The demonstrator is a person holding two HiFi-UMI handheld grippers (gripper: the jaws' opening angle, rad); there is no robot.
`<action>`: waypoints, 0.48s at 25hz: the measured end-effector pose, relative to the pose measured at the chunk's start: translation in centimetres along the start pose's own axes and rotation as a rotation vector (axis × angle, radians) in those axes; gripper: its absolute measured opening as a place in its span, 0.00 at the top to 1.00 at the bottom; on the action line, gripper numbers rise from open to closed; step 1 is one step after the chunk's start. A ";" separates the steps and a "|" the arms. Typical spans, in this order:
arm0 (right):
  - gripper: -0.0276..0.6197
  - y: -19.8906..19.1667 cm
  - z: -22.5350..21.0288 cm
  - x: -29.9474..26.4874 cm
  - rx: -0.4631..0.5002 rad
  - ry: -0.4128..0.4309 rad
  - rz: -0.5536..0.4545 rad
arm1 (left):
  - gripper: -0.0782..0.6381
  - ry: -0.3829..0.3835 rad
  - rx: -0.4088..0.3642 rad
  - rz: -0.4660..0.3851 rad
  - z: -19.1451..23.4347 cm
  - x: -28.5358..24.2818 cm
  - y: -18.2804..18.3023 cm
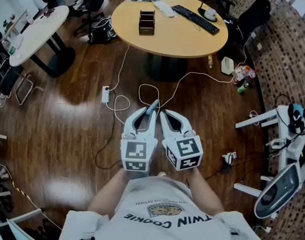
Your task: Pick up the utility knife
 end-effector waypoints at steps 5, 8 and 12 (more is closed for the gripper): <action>0.95 -0.8 -0.1 3.2 0.012 0.002 0.007 | 0.78 0.015 -0.007 -0.002 -3.0 2.0 -0.2; 0.95 -1.2 0.0 4.6 0.015 0.014 0.010 | 0.78 0.027 -0.008 -0.003 -4.2 3.0 -0.2; 0.95 -1.9 0.0 6.3 0.007 0.021 0.000 | 0.78 0.037 -0.011 -0.002 -5.9 4.2 -0.9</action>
Point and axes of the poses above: the fingertips, and each gripper's own axes: x backward along the fingers, z to its left, y out of its top, the point moved 6 cm from there along x, backward along the fingers, and after that the axes turned 8 degrees about -y, right-handed, at the moved point
